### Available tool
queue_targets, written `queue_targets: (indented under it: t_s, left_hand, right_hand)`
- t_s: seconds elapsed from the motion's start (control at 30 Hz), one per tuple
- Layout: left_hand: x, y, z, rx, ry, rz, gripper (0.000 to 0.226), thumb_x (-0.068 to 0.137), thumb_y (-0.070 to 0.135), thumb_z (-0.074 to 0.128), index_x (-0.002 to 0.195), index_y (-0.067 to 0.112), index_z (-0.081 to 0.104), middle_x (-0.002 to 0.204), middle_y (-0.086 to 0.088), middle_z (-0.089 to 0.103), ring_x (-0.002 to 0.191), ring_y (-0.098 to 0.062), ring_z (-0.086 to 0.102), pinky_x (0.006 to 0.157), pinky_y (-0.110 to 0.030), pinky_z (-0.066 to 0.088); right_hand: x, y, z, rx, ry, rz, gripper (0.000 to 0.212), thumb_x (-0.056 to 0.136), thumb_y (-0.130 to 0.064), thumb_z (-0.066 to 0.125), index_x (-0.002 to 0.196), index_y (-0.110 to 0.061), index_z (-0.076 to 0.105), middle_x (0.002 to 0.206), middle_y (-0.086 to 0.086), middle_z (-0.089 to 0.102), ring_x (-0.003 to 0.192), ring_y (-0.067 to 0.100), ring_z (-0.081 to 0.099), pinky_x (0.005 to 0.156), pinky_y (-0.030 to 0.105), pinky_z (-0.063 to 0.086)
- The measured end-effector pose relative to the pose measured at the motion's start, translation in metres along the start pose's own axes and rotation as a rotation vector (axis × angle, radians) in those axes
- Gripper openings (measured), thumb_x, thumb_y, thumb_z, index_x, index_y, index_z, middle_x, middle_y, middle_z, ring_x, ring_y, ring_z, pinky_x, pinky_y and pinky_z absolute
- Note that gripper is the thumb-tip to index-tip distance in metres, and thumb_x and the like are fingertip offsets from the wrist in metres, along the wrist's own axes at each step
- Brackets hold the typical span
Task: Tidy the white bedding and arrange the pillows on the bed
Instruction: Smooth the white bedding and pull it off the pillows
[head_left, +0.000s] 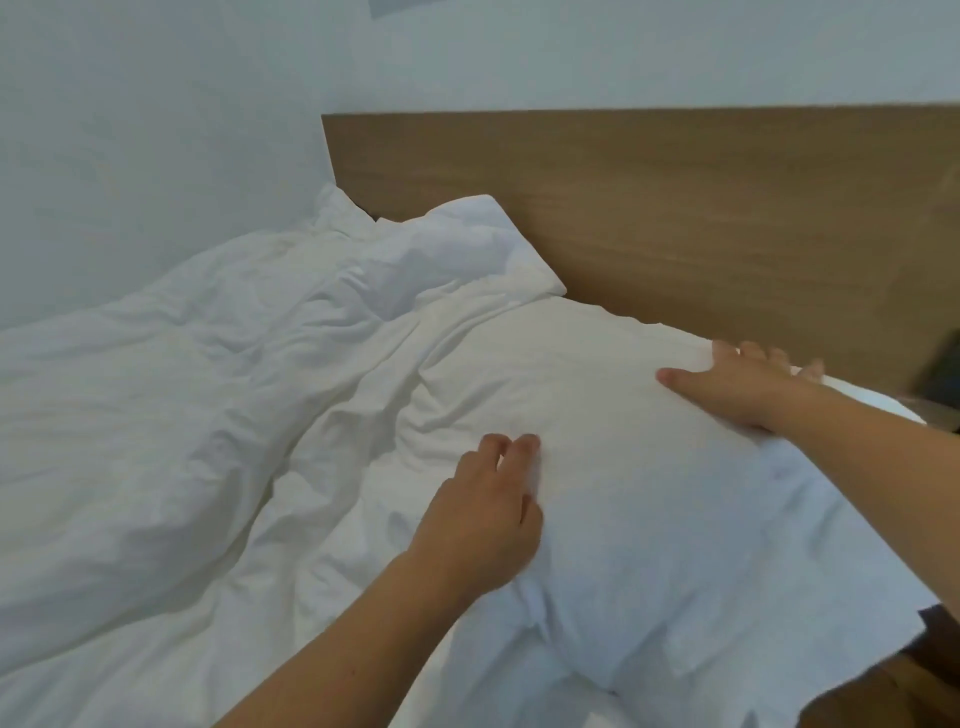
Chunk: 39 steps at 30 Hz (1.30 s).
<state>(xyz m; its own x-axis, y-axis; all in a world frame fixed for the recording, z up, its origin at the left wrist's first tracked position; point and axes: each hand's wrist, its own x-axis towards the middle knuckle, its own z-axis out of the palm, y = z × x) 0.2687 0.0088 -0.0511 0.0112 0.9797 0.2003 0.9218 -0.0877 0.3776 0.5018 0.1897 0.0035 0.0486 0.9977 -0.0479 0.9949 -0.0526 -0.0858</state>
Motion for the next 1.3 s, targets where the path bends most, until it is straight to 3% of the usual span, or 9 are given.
queue_targets:
  t_s: [0.1,0.27,0.37,0.53,0.67,0.8,0.9,1.1,1.3]
  left_hand:
    - [-0.018,0.05,0.01,0.099,0.09,0.138,0.053,0.088,0.045,0.043,0.137,0.029,0.032,0.127,0.005,0.04,0.107,-0.02,0.044,0.083,-0.039,0.048]
    - [-0.018,0.12,0.052,0.234,-0.09,-0.098,0.1,0.071,0.082,0.045,0.146,0.03,0.003,0.151,-0.004,0.014,0.133,-0.032,0.022,0.103,-0.058,0.031]
    - [0.002,0.133,0.06,0.287,-0.02,-0.185,0.089,0.08,0.069,0.047,0.146,0.023,0.01,0.144,-0.009,0.025,0.126,-0.035,0.034,0.096,-0.051,0.039]
    - [0.016,0.125,0.046,0.237,0.135,-0.23,0.018,0.096,0.025,0.041,0.108,0.012,0.045,0.1,-0.011,0.061,0.091,-0.035,0.061,0.066,-0.035,0.036]
    - [0.026,0.104,0.018,-0.351,0.282,-0.523,0.012,0.091,0.009,0.041,0.093,0.006,0.052,0.099,-0.013,0.061,0.089,-0.032,0.055,0.075,-0.032,0.037]
    - [0.029,0.095,-0.007,-0.564,0.423,-0.593,0.018,0.09,0.008,0.041,0.096,0.006,0.058,0.103,-0.008,0.061,0.09,-0.025,0.054,0.077,-0.028,0.036]
    - [0.022,0.095,-0.024,-0.457,0.34,-0.524,0.03,0.083,0.033,0.044,0.107,0.018,0.055,0.105,-0.004,0.062,0.091,-0.025,0.055,0.077,-0.034,0.041]
    - [0.006,0.137,-0.012,0.275,0.022,-0.207,0.088,0.073,0.065,0.057,0.145,0.046,0.009,0.127,0.003,0.038,0.115,-0.024,0.044,0.089,-0.039,0.044]
    - [0.037,0.126,-0.012,0.052,0.287,-0.275,0.019,0.099,0.021,0.037,0.091,0.012,0.052,0.089,-0.006,0.061,0.083,-0.027,0.057,0.07,-0.033,0.04]
  right_hand:
    - [-0.008,0.029,-0.003,0.168,-0.019,0.068,0.099,0.076,-0.081,0.043,0.15,-0.019,0.022,0.156,0.011,0.025,0.143,0.035,0.023,0.114,0.054,0.019]
    - [-0.022,0.072,0.002,0.547,-0.114,0.114,0.102,0.077,-0.07,0.06,0.151,-0.01,0.023,0.155,0.016,0.024,0.142,0.036,0.022,0.115,0.047,0.026]
    - [-0.028,0.088,0.004,0.852,-0.192,0.174,0.111,0.066,-0.073,0.065,0.149,-0.012,0.023,0.153,0.011,0.029,0.138,0.035,0.032,0.11,0.048,0.033]
    - [-0.021,0.113,0.033,1.14,-0.265,0.305,0.108,0.063,-0.082,0.052,0.151,-0.025,0.023,0.152,0.005,0.036,0.131,0.034,0.043,0.108,0.05,0.037]
    - [-0.041,0.125,0.018,1.072,-0.475,0.21,0.095,0.075,-0.086,0.038,0.151,-0.029,0.026,0.155,0.002,0.03,0.139,0.028,0.032,0.115,0.039,0.024]
    - [-0.055,0.143,-0.011,0.766,-0.753,0.075,0.085,0.068,-0.061,0.076,0.137,-0.024,0.043,0.136,0.006,0.05,0.12,0.031,0.049,0.101,0.044,0.037]
    - [-0.057,0.148,-0.018,0.559,-0.777,0.092,0.074,0.07,-0.034,0.086,0.131,-0.013,0.05,0.136,0.015,0.052,0.118,0.039,0.054,0.099,0.052,0.046]
    - [-0.047,0.128,-0.052,0.912,-0.702,-0.006,0.035,0.089,-0.016,0.069,0.123,-0.008,0.062,0.115,0.012,0.07,0.106,0.032,0.067,0.094,0.049,0.052]
    - [-0.059,0.095,-0.077,1.087,-0.542,-0.118,0.024,0.092,-0.014,0.063,0.114,-0.002,0.064,0.104,0.016,0.073,0.097,0.033,0.069,0.085,0.046,0.056]
